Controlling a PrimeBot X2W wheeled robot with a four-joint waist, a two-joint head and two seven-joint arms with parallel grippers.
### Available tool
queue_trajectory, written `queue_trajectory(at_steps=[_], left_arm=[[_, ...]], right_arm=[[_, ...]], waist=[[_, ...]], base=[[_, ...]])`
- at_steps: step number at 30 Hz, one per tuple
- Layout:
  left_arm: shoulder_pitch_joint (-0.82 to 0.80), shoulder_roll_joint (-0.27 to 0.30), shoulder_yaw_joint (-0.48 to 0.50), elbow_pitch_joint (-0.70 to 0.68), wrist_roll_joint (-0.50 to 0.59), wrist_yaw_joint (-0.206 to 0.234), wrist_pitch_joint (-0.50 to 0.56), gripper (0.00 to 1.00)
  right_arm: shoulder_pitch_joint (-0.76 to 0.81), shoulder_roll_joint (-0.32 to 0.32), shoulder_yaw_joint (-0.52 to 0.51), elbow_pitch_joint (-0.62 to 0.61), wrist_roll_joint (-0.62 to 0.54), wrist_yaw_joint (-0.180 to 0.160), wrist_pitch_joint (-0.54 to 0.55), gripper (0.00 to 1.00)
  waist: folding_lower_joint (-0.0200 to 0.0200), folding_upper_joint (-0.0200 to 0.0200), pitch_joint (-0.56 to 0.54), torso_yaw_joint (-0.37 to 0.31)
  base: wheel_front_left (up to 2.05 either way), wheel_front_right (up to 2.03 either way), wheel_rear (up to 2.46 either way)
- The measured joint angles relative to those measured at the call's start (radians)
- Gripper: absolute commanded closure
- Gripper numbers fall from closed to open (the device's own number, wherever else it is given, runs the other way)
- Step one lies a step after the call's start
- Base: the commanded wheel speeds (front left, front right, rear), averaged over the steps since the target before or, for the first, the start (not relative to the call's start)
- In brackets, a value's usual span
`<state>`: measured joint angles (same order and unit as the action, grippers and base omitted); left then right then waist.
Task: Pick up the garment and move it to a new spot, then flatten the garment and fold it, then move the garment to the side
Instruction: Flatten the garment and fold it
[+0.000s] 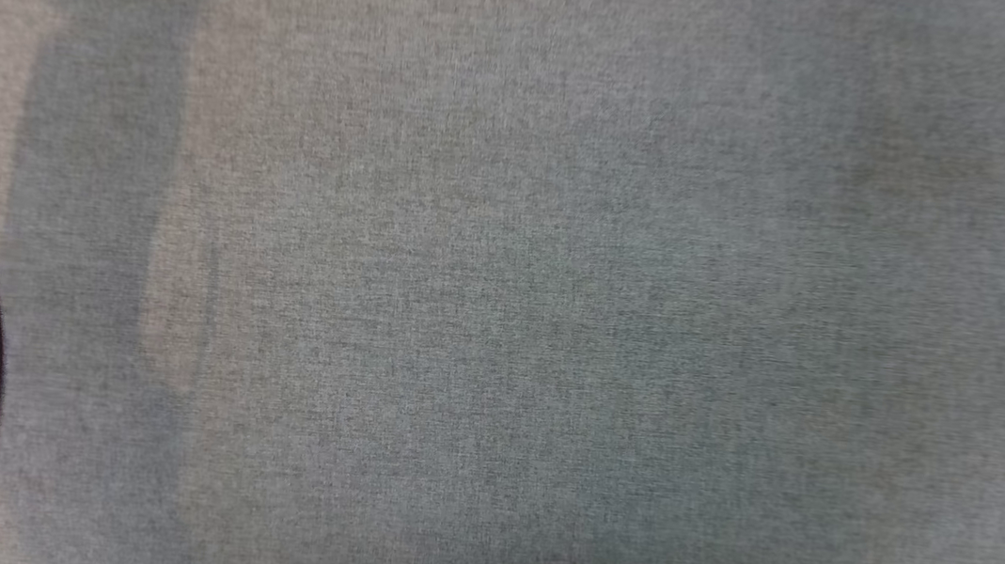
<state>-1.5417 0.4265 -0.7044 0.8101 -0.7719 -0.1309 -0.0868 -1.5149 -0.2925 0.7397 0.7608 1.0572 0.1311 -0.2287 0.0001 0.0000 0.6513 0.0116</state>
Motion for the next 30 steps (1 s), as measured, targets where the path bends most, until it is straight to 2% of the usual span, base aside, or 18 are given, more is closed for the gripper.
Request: queue_trajectory(at_steps=[2, 3, 9, 12, 17, 21, 27, 30], left_arm=[[0.079, 0.007, -0.026, -0.027, -0.049, 0.0, 0.004, 1.0], [0.162, 0.016, -0.034, -0.056, -0.114, 0.0, 0.01, 1.0], [0.404, 0.096, -0.064, -0.16, -0.221, 0.0, 0.005, 1.0], [0.504, 0.116, -0.077, -0.215, -0.233, 0.005, -0.016, 1.0], [0.669, 0.138, -0.095, -0.314, -0.238, 0.053, -0.064, 1.0], [0.809, 0.153, -0.093, -0.394, -0.262, 0.104, -0.111, 1.0], [1.016, 0.159, -0.089, -0.52, -0.278, 0.198, -0.153, 1.0], [1.092, 0.159, -0.081, -0.588, -0.276, 0.223, -0.164, 1.0]], right_arm=[[0.073, -0.019, 0.043, -0.002, 0.028, 0.0, 0.004, 1.0], [0.142, -0.031, 0.085, -0.017, 0.063, 0.0, 0.006, 1.0], [0.316, -0.059, 0.218, -0.097, 0.14, 0.0, 0.003, 1.0], [0.382, -0.089, 0.283, -0.133, 0.166, 0.0, 0.002, 1.0], [0.488, -0.128, 0.343, -0.191, 0.196, 0.0, -0.022, 1.0], [0.59, -0.152, 0.351, -0.232, 0.2, 0.0, -0.03, 1.0], [0.804, -0.177, 0.201, -0.344, 0.121, 0.0, -0.033, 1.0], [0.932, -0.205, 0.133, -0.42, 0.037, 0.0, -0.033, 1.0]], waist=[[0.0, 0.0, -0.018, -0.001], [0.0, 0.0, -0.042, -0.003], [0.0, 0.0, -0.136, -0.017], [0.0, 0.0001, -0.188, -0.022], [0.0, 0.0, -0.276, -0.026], [0.0, 0.0001, -0.348, -0.027], [0.0, 0.0, -0.452, -0.03], [-0.0001, 0.0001, -0.493, -0.024]], base=[[0.0, 0.0, 0.0], [0.0, 0.0, 0.0], [0.0, 0.0, 0.0], [0.0, 0.0, 0.0], [0.0, 0.0, 0.0], [0.0, 0.0, 0.0], [0.0, 0.0, 0.0], [0.0, 0.0, 0.0]])
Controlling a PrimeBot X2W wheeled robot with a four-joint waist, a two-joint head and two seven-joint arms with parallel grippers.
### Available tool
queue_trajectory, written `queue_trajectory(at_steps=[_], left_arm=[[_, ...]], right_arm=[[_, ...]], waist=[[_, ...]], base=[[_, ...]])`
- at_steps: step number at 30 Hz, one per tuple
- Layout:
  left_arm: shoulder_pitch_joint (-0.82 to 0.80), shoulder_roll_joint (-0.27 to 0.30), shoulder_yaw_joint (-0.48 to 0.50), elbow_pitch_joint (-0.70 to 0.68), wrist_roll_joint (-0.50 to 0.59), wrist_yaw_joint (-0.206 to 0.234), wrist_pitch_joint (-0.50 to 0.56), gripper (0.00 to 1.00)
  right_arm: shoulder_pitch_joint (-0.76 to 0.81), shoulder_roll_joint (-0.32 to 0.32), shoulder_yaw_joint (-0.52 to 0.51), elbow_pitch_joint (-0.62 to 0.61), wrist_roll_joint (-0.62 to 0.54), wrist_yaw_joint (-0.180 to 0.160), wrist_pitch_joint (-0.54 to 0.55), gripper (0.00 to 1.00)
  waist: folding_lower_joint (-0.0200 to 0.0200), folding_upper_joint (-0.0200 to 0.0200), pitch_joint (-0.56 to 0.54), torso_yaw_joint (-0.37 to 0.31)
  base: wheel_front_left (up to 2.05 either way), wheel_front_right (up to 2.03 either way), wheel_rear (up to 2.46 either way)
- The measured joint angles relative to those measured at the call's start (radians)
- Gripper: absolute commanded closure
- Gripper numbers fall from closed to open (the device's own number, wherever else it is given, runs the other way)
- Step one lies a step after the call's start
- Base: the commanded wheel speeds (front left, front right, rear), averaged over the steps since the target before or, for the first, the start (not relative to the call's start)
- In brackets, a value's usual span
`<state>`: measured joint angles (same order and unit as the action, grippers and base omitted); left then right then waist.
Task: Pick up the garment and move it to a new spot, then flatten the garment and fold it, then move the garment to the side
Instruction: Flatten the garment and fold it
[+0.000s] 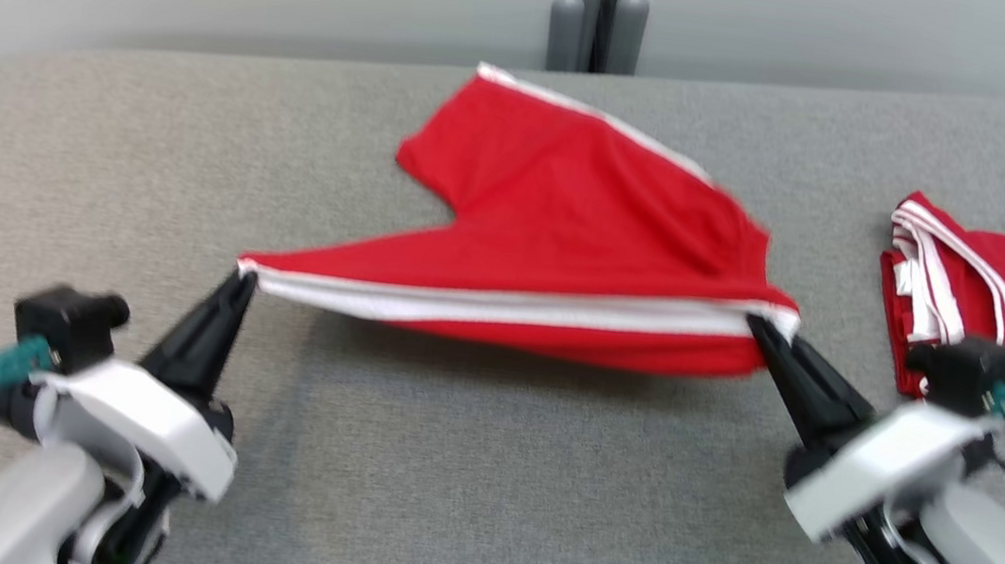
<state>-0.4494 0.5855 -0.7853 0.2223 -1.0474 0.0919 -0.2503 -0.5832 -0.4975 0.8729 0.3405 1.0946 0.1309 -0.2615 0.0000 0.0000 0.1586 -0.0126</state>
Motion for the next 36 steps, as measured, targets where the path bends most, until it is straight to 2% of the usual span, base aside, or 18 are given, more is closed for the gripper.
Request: queue_trajectory(at_steps=[4, 10, 17, 23, 29, 36], left_arm=[[0.099, -0.006, 0.028, -0.08, 0.028, 0.038, -0.009, 1.0], [0.262, -0.039, 0.116, -0.179, 0.087, 0.087, -0.01, 1.0], [0.393, -0.069, 0.172, -0.253, 0.171, 0.117, -0.01, 1.0], [0.395, -0.074, 0.192, -0.262, 0.208, 0.102, -0.01, 1.0], [0.299, -0.064, 0.19, -0.239, 0.239, 0.089, 0.012, 1.0], [0.126, -0.062, 0.188, -0.143, 0.257, 0.024, 0.058, 1.0]], right_arm=[[0.161, -0.02, -0.119, -0.085, -0.133, 0.0, 0.0, 1.0], [0.369, 0.016, -0.294, -0.187, -0.262, 0.0, 0.0, 1.0], [0.506, 0.041, -0.388, -0.242, -0.346, 0.0, 0.0, 1.0], [0.523, 0.051, -0.404, -0.26, -0.363, 0.0, 0.0, 1.0], [0.474, 0.062, -0.4, -0.222, -0.354, 0.0, 0.0, 1.0], [0.333, 0.103, -0.385, -0.156, -0.357, 0.0, 0.0, 1.0]], waist=[[0.0, 0.0, -0.027, 0.018], [0.0, 0.0, -0.042, 0.025], [0.0, 0.0, -0.06, 0.02], [0.0, 0.0, -0.059, 0.019], [0.0, 0.0, -0.04, 0.011], [0.0, 0.0, 0.037, -0.011]], base=[[0.0, 0.0, 0.0], [0.0, 0.0, 0.0], [0.0, 0.0, 0.0], [0.0, 0.0, 0.0], [0.0, 0.0, 0.0], [0.0, 0.0, 0.0]])
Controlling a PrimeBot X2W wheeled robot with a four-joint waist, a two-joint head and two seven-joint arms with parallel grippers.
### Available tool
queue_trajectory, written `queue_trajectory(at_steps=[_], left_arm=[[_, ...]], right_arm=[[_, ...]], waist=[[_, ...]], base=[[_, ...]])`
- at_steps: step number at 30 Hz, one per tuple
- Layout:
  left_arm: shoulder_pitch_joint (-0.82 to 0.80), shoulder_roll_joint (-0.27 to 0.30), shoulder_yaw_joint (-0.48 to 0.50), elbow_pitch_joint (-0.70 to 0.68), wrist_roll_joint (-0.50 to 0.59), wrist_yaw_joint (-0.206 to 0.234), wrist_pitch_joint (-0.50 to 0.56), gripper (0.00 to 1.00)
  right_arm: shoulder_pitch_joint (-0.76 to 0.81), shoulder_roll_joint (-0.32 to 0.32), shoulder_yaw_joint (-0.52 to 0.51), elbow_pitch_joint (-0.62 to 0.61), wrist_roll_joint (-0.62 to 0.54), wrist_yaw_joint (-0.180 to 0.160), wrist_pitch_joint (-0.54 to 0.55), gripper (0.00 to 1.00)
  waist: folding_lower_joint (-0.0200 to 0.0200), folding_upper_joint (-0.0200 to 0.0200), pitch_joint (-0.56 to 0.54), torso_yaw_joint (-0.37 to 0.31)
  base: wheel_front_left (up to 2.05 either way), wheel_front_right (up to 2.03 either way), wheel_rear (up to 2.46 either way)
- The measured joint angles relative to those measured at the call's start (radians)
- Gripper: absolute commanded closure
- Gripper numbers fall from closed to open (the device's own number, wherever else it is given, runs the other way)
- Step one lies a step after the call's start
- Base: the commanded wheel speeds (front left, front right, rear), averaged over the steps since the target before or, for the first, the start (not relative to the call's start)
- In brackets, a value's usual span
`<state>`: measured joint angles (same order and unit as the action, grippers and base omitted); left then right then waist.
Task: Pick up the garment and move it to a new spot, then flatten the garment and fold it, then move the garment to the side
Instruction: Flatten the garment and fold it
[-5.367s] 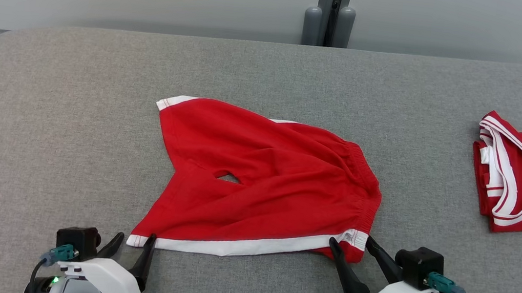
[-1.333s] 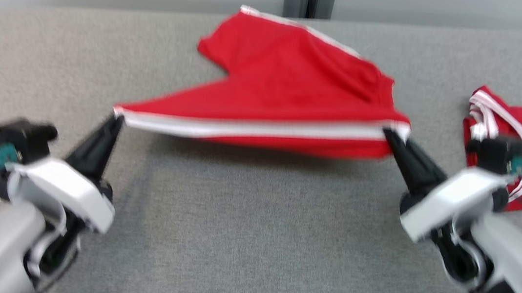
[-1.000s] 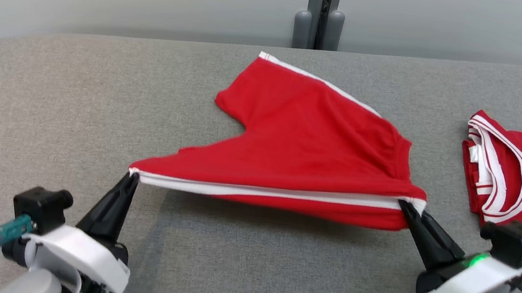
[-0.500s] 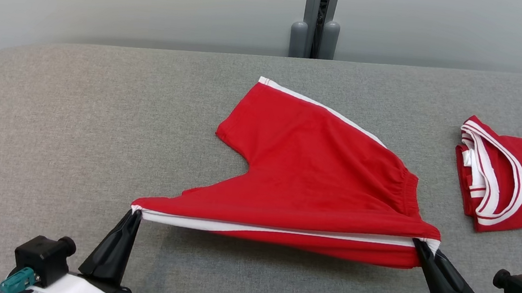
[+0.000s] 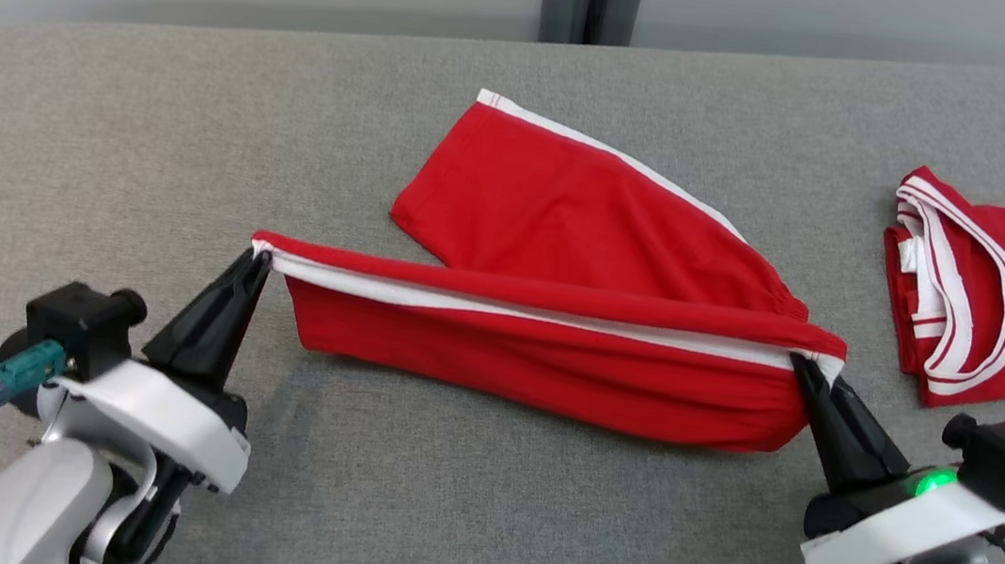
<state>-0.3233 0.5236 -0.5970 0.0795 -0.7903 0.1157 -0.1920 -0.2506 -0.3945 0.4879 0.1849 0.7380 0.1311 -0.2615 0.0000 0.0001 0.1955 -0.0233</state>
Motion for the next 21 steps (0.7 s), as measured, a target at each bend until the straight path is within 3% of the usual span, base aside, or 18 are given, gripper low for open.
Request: queue_trajectory(at_steps=[8, 21], left_arm=[[-0.239, -0.021, -0.015, 0.146, 0.053, -0.08, 0.024, 1.0], [-0.547, -0.109, -0.055, 0.408, 0.109, -0.152, 0.069, 1.0]], right_arm=[[-0.131, 0.039, -0.016, 0.057, -0.016, 0.0, 0.0, 1.0], [-0.244, 0.102, -0.046, 0.135, -0.05, 0.0, 0.0, 1.0]], waist=[[0.0, 0.0, 0.113, -0.034], [0.0, 0.0, 0.234, -0.1]], base=[[0.0, 0.0, 0.0], [0.0, 0.0, 0.0]])
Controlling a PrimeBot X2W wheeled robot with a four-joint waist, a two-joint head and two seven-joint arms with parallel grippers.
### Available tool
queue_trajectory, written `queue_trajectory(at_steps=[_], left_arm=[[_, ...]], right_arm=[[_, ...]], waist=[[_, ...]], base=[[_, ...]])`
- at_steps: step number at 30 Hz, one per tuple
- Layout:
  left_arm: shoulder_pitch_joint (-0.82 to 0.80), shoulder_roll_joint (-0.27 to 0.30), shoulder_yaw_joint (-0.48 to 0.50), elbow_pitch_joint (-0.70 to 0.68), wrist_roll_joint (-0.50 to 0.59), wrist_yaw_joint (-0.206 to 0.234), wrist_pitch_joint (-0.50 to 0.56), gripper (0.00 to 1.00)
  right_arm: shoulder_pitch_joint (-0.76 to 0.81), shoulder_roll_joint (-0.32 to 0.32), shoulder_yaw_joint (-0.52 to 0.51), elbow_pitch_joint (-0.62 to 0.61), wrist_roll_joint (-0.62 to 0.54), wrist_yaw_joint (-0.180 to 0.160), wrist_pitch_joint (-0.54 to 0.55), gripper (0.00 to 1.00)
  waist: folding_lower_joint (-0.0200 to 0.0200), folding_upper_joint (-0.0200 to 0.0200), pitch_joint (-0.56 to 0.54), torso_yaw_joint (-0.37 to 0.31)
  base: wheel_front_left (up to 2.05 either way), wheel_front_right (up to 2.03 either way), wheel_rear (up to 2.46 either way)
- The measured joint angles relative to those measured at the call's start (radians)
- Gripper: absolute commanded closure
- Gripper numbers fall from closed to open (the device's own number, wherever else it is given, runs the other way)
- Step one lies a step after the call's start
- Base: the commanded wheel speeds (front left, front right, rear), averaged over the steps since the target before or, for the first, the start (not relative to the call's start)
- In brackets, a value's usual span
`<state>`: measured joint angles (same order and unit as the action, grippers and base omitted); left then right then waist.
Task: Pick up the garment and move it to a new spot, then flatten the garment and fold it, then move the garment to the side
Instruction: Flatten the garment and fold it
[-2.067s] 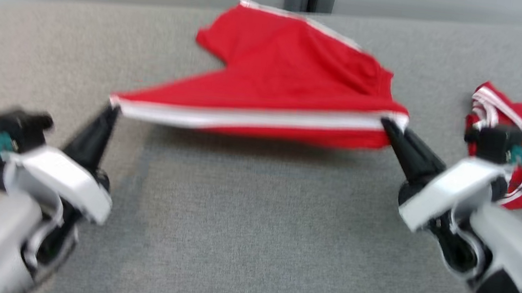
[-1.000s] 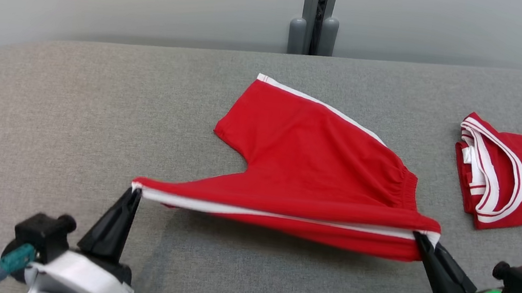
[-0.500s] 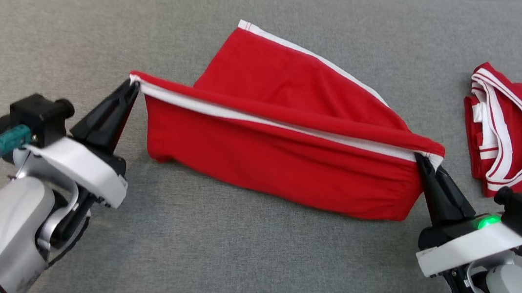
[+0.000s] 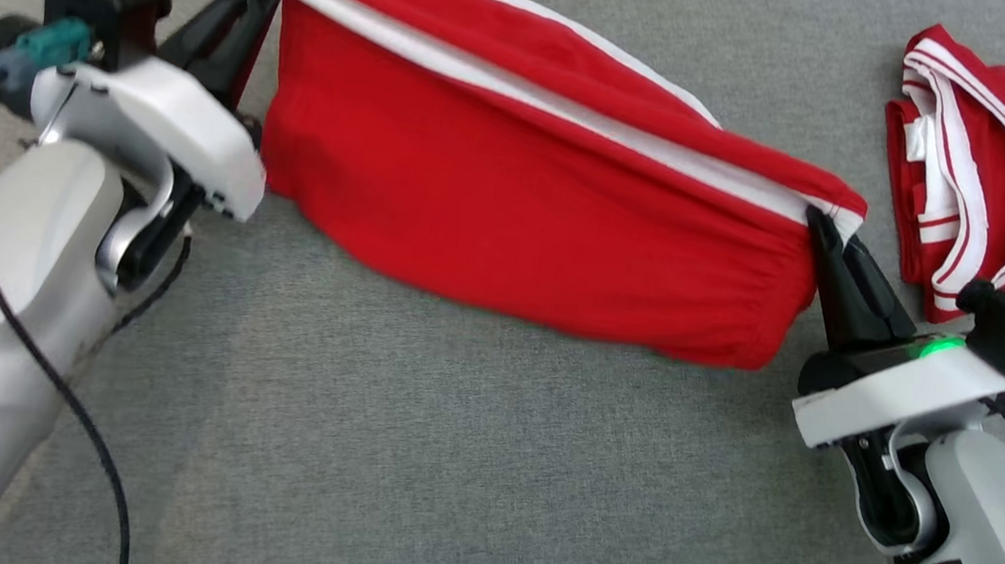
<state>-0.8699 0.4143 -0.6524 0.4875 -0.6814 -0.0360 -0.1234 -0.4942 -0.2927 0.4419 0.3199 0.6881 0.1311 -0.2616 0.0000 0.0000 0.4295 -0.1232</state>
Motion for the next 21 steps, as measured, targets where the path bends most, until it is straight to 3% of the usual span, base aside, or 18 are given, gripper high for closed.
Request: queue_trajectory(at_steps=[9, 21], left_arm=[[-0.209, -0.089, -0.035, 0.268, 0.038, -0.042, -0.011, 1.0], [-0.343, -0.143, -0.073, 0.499, 0.051, -0.076, -0.016, 1.0]], right_arm=[[-0.089, 0.058, -0.003, 0.068, -0.011, 0.0, 0.0, 1.0], [-0.185, 0.124, 0.025, 0.175, -0.027, 0.0, 0.0, 1.0]], waist=[[0.0, 0.0, 0.075, -0.045], [0.0, 0.0, 0.14, -0.101]], base=[[0.0, 0.0, 0.0], [0.0, 0.0, 0.0]])
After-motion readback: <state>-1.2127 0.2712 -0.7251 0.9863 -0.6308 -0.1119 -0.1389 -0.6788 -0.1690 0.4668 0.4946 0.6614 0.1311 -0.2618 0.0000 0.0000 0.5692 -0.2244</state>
